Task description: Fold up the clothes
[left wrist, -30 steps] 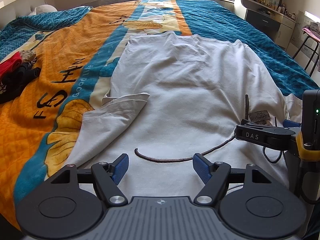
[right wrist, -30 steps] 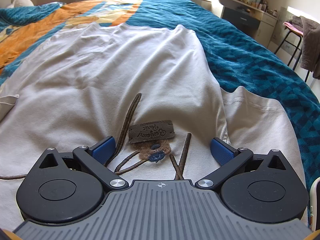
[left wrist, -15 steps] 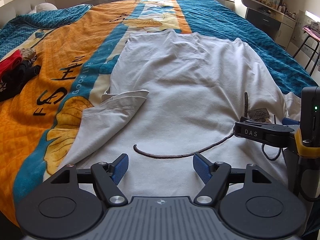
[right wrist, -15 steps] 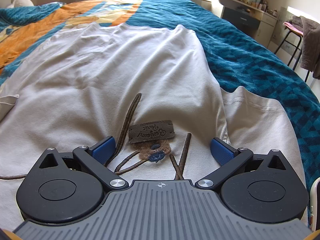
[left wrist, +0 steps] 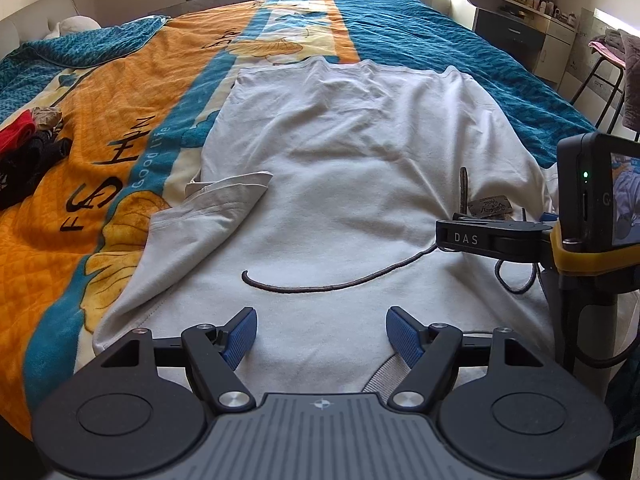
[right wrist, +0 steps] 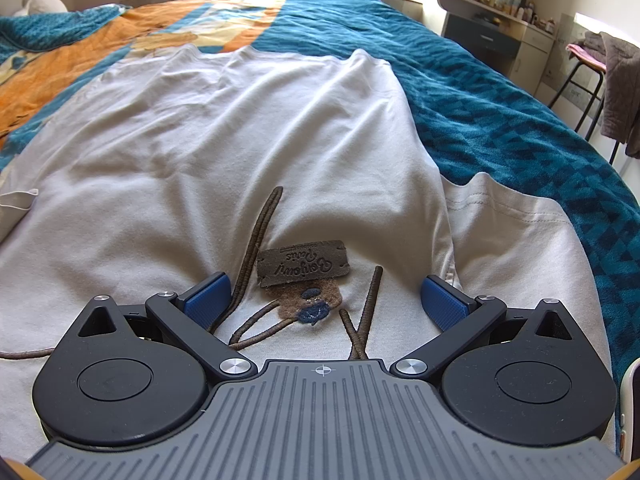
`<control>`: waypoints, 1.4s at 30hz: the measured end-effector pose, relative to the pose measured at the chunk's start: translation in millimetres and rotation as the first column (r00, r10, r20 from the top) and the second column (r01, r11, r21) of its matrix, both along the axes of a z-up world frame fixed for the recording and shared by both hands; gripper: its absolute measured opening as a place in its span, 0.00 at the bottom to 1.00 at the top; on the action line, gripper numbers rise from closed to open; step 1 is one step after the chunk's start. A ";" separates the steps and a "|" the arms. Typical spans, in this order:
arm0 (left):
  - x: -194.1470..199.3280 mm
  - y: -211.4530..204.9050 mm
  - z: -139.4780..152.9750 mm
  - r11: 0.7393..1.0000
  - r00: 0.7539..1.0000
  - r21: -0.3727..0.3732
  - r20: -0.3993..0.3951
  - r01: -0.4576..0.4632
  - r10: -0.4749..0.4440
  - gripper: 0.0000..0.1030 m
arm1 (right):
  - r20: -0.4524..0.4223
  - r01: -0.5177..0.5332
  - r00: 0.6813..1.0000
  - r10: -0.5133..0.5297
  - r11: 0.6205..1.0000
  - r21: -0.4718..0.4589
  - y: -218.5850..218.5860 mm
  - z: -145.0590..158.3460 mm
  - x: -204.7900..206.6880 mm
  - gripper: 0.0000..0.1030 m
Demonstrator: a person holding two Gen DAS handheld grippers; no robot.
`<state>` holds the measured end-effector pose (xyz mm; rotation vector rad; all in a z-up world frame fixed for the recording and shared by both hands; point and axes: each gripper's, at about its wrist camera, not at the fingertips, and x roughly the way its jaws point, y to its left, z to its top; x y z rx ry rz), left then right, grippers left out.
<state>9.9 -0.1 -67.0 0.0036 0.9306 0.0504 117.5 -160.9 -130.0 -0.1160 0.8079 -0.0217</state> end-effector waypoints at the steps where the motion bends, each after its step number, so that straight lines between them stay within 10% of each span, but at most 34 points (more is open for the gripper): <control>1: 0.0 0.1 -0.6 1.000 1.000 0.001 -0.001 -0.004 0.004 0.70 | 0.000 0.000 1.000 0.000 1.000 0.000 -0.1 0.0 0.1 1.00; 42: -13.4 18.9 14.9 0.998 0.997 -0.042 0.062 -0.036 0.039 0.71 | 0.001 0.002 1.000 -0.002 1.000 0.006 0.3 -1.1 -0.5 1.00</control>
